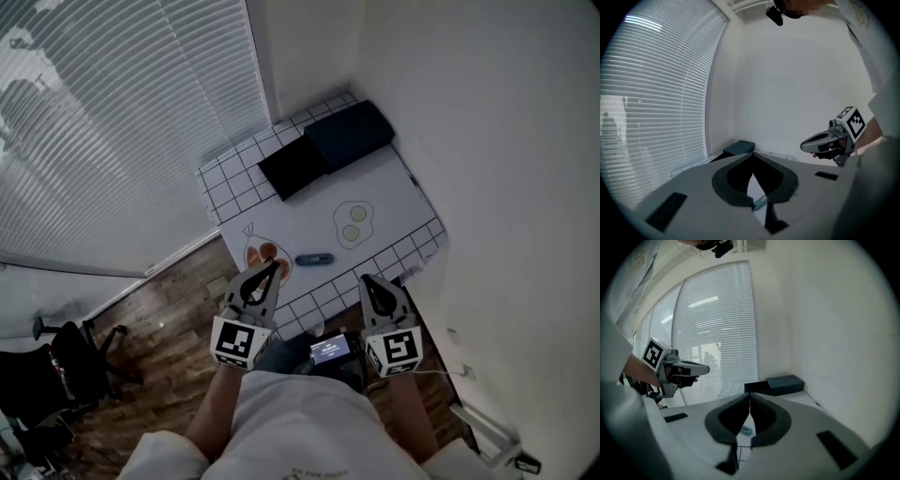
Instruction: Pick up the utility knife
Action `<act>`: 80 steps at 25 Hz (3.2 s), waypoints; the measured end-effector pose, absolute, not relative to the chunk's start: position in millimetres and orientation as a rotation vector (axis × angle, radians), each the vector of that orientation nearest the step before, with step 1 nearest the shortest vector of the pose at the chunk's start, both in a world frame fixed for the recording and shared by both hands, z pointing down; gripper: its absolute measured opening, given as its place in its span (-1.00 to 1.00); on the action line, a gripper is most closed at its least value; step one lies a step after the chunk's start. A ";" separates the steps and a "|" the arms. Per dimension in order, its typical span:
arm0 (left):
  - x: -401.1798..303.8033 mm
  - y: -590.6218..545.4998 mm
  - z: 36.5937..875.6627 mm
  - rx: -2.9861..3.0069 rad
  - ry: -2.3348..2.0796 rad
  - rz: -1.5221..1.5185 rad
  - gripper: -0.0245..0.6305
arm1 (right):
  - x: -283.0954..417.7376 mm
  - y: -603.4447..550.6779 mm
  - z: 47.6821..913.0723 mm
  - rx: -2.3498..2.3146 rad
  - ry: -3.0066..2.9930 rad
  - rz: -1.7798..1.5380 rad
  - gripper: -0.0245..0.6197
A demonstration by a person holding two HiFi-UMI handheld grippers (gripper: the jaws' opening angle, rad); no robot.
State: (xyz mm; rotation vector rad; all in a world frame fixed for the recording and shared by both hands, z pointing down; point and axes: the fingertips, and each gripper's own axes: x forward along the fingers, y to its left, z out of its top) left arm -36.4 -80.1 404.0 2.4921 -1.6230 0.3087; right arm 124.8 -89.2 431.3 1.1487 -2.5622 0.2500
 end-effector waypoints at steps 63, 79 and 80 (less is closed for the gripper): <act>-29.2 -107.6 627.0 2.378 -1.139 0.688 -0.91 | 37.8 -122.9 649.3 0.169 -2.294 0.097 -0.32; -40.6 -111.8 620.6 2.377 -1.157 0.671 -0.91 | 34.6 -113.1 640.1 0.210 -2.304 0.166 -0.46; -41.3 -111.7 620.1 2.376 -1.161 0.671 -0.91 | 34.8 -114.0 637.8 0.229 -2.314 0.179 -0.47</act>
